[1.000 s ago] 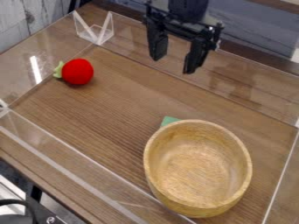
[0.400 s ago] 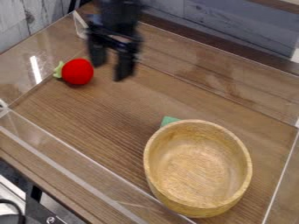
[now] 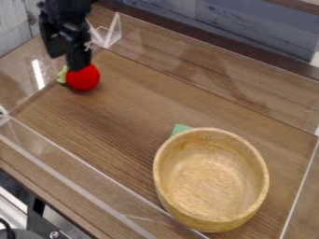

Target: Move the red object to the right side of the table

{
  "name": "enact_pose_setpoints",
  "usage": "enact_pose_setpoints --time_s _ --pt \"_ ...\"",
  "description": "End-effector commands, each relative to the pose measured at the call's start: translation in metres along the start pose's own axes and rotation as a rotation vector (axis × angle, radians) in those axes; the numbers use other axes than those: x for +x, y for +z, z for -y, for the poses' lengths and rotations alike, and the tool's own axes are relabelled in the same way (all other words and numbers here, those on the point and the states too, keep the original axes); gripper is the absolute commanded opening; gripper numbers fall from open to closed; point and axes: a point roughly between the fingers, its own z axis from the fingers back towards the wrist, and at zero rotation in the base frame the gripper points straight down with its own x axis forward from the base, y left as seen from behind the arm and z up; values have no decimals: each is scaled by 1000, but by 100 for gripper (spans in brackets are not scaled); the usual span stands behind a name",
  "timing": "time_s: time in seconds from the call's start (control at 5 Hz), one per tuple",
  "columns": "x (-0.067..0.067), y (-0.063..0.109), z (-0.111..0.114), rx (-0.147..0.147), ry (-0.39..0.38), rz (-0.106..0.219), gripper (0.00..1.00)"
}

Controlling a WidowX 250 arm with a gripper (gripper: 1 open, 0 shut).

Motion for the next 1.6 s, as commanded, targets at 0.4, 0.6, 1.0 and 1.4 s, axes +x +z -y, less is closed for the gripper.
enact_pose_setpoints --time_s 0.4,0.6,1.0,1.4 --pt "18 -22 -3 32 -54 57 100" --pt "25 -26 -4 36 -52 69 100" --pt "40 -17 -12 43 9 72 100" --pt "61 -24 -18 47 -65 59 100"
